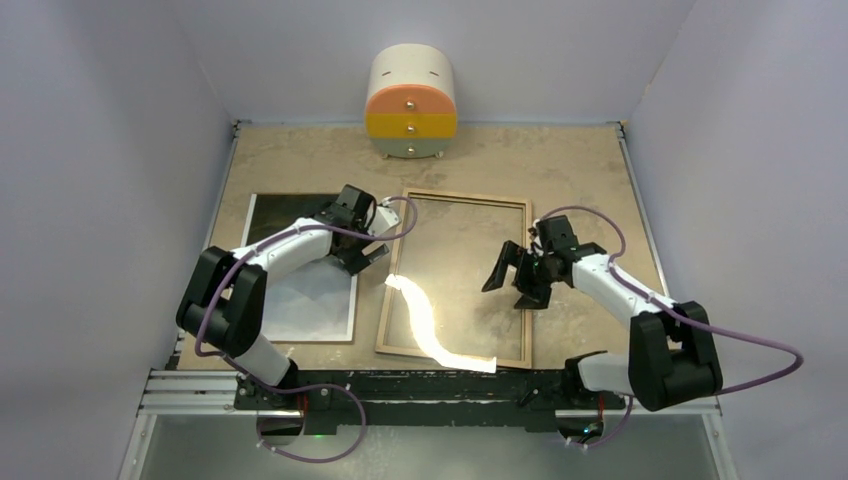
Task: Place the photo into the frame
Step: Place the photo frame item in the photo frame, then pick up the photo frame item from the photo frame.
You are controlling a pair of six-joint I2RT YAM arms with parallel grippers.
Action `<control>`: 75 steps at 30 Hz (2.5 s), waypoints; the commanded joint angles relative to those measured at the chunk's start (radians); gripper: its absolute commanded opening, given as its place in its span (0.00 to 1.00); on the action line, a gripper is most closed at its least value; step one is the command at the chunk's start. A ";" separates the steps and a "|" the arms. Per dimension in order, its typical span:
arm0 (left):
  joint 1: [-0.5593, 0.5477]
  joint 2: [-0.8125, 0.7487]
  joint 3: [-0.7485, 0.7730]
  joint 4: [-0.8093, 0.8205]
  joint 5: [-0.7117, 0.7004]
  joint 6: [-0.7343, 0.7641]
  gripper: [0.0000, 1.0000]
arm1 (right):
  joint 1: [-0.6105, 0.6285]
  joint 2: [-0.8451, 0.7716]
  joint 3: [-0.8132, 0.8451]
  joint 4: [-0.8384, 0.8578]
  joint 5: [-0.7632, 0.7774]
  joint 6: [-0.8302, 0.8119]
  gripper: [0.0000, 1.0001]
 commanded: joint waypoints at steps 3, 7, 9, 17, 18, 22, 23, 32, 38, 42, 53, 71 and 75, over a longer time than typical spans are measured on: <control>-0.023 -0.030 -0.013 0.012 0.010 -0.020 0.98 | 0.013 0.001 -0.072 0.013 -0.114 0.024 0.99; -0.042 -0.031 -0.025 0.025 0.007 -0.015 1.00 | 0.028 -0.011 -0.126 0.054 -0.141 0.036 0.99; -0.044 -0.026 -0.033 0.037 0.004 -0.015 1.00 | 0.041 -0.008 -0.145 0.085 -0.150 0.055 0.97; -0.047 -0.004 -0.034 0.038 0.016 -0.030 1.00 | 0.117 0.021 -0.204 0.268 -0.142 0.157 0.95; -0.047 -0.003 -0.035 0.039 0.018 -0.030 1.00 | 0.118 0.027 -0.218 0.290 -0.142 0.169 0.95; -0.056 0.005 -0.059 0.040 0.020 -0.027 1.00 | 0.118 0.023 -0.293 0.414 -0.158 0.231 0.94; -0.059 0.010 -0.066 0.042 0.020 -0.025 1.00 | 0.118 0.011 -0.311 0.430 -0.162 0.244 0.94; -0.072 0.019 -0.076 0.044 0.032 -0.036 1.00 | 0.118 -0.174 -0.472 0.703 -0.156 0.438 0.91; -0.078 0.008 -0.063 0.037 0.076 -0.060 1.00 | 0.118 -0.199 -0.570 0.835 -0.104 0.536 0.90; -0.080 -0.001 -0.056 0.028 0.106 -0.064 1.00 | 0.117 -0.255 -0.621 0.894 -0.061 0.593 0.88; -0.086 0.015 -0.090 0.059 0.056 -0.039 1.00 | 0.118 -0.236 -0.583 1.145 -0.171 0.670 0.80; -0.087 0.012 -0.060 0.034 0.018 -0.005 1.00 | 0.118 -0.253 -0.384 0.801 -0.172 0.321 0.62; -0.087 0.014 -0.048 0.030 0.017 -0.004 1.00 | 0.118 -0.250 -0.341 0.754 -0.150 0.260 0.53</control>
